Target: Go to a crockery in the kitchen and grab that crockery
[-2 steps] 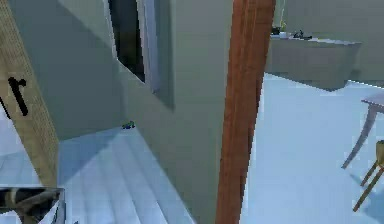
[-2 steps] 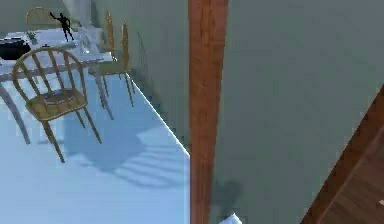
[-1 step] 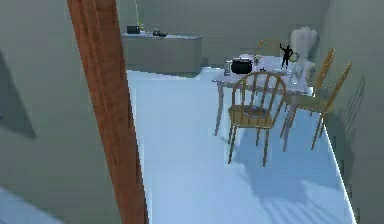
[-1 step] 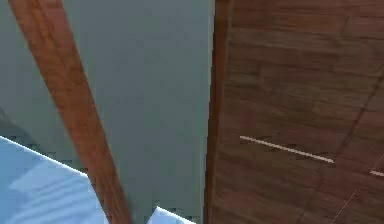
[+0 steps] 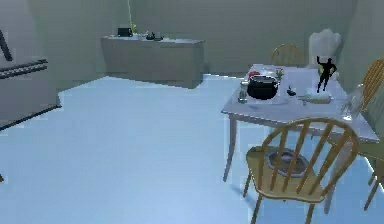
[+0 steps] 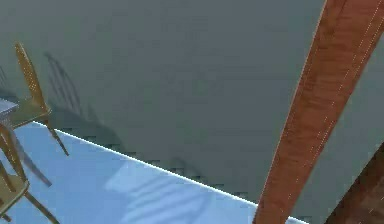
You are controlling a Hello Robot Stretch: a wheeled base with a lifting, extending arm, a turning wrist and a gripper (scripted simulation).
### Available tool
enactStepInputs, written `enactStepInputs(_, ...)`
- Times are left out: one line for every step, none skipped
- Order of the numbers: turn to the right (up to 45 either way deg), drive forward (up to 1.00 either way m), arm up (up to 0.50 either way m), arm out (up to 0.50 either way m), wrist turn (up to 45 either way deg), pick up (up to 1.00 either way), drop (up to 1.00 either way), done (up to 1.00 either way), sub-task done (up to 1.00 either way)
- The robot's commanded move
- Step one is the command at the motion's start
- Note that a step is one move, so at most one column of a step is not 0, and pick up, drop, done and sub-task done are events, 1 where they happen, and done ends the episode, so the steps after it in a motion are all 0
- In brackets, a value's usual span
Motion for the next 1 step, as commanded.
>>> enactStepInputs(27.0, 0.0, 0.0, 0.0, 0.0, 0.0, 0.0, 0.0, 0.0)
